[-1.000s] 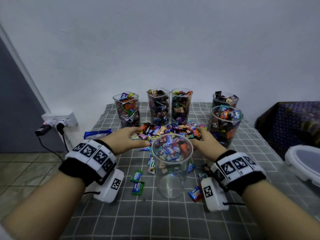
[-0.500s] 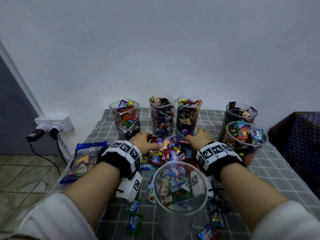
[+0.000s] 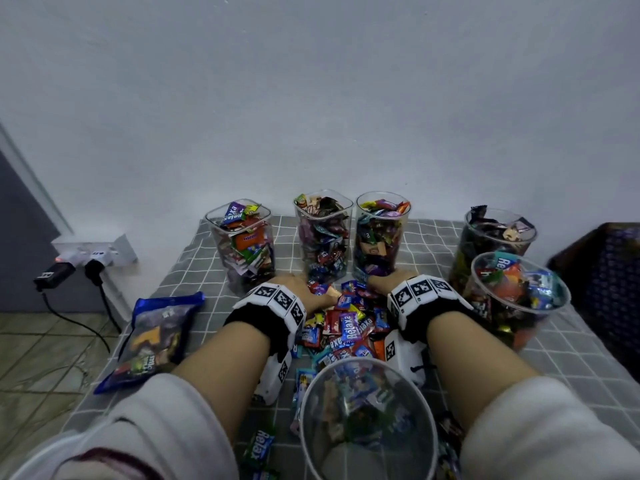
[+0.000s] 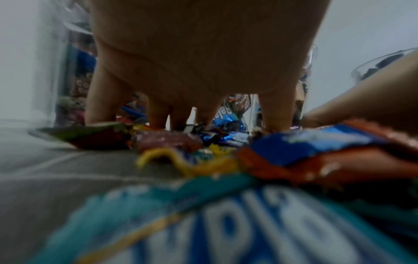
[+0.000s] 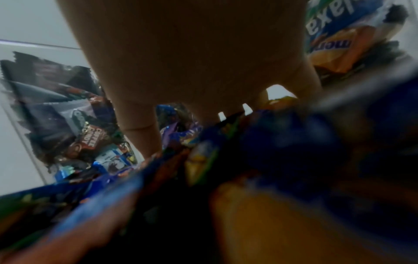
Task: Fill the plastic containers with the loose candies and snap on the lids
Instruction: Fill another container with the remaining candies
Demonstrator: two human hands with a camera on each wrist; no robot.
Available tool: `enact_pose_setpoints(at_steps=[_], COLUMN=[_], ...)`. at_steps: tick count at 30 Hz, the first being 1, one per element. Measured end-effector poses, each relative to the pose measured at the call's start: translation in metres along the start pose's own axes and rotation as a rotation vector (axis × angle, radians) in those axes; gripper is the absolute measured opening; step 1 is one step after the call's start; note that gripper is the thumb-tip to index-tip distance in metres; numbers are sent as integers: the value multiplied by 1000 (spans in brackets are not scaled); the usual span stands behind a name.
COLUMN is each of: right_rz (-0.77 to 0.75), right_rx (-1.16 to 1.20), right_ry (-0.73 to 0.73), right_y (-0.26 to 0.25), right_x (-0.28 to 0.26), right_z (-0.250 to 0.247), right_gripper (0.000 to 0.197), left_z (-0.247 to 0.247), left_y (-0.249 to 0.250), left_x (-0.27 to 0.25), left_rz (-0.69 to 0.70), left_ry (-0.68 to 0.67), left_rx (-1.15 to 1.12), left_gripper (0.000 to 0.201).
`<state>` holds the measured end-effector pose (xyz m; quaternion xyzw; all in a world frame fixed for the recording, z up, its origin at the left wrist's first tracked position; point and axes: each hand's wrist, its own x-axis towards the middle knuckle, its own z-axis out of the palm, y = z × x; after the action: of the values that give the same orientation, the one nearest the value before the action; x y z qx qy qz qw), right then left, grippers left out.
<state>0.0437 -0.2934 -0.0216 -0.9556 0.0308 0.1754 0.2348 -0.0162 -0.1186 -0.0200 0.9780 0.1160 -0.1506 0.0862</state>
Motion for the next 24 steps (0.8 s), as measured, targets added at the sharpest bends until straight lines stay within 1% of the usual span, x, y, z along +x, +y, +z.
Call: enact_pose_setpoints(at_steps=[3, 7, 10, 14, 17, 20, 22, 24], right_rz=[0, -16, -43, -108, -170, -216, -237, -260], right_rx=[-67, -137, -181, -311, -397, -427, -411, -385], right_ry=[-8, -41, -65, -113, -115, -51, 3, 37], right_y=[2, 0, -3, -2, 0, 1, 2, 4], right_x=[-4, -15, -29, -46, -53, -60, -68, -75], right_z=[0, 1, 0, -2, 2, 5, 4, 1], right_gripper=[44, 55, 56, 61, 53, 40, 31, 29], left_z=[-2, -3, 0, 4, 4, 5, 5, 4], left_y=[-1, -3, -3, -2, -2, -5, -7, -7], left_x=[-3, -16, -25, -37, -47, -53, -59, -65], left_rz=[20, 59, 78, 109, 126, 132, 126, 119], left_ry=[-12, 5, 8, -8, -2, 44, 84, 118], left_rx=[14, 13, 27, 28, -9, -86, -90, -107], left_gripper=[87, 79, 79, 74, 65, 47, 40, 35])
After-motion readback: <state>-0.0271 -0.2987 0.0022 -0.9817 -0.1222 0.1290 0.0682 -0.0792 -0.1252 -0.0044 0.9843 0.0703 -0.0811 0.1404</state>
